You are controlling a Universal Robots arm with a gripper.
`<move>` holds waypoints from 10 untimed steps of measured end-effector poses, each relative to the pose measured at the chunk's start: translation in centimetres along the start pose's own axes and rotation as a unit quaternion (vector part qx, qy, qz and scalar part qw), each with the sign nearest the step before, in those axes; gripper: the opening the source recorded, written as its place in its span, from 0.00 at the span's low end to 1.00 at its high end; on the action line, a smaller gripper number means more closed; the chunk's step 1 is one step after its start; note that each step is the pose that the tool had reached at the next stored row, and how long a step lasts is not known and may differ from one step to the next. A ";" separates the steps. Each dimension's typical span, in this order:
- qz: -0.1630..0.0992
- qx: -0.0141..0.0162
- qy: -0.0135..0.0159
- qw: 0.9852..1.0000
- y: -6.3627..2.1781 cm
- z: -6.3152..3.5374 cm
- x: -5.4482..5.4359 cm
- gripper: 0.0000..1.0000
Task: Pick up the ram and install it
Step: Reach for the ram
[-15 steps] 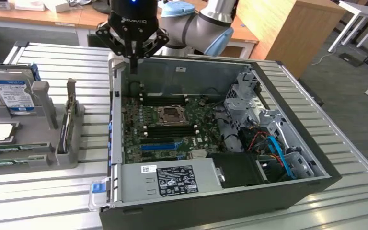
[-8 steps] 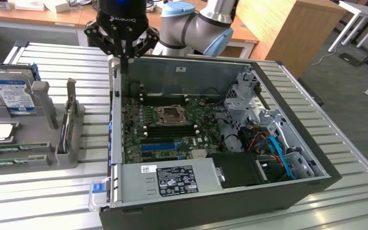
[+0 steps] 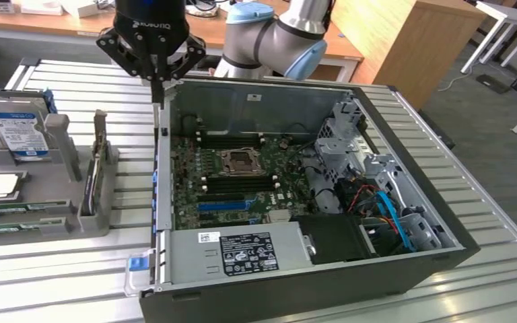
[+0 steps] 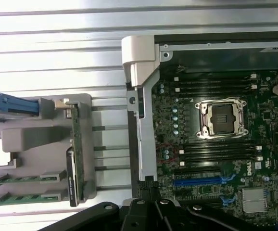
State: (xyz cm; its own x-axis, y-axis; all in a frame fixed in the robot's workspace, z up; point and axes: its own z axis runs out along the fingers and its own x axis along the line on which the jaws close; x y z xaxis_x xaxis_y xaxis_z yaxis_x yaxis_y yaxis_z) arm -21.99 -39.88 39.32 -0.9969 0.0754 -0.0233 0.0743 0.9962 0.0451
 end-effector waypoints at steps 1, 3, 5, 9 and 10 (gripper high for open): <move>0.000 0.000 0.000 1.000 -0.02 -0.01 0.3 0.11; 0.000 0.000 0.000 1.000 -0.06 -0.02 0.8 0.11; 0.000 0.000 0.000 1.000 -0.10 -0.03 1.3 0.11; 0.000 0.000 0.000 1.000 -0.23 -0.06 3.0 0.11; 0.000 0.000 0.000 1.000 -0.25 -0.07 3.3 0.11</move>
State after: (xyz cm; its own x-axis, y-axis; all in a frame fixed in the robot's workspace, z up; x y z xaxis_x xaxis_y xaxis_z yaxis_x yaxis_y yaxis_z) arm -25.30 -39.89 39.31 -0.9969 0.0753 -0.0233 0.0742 0.9962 0.0450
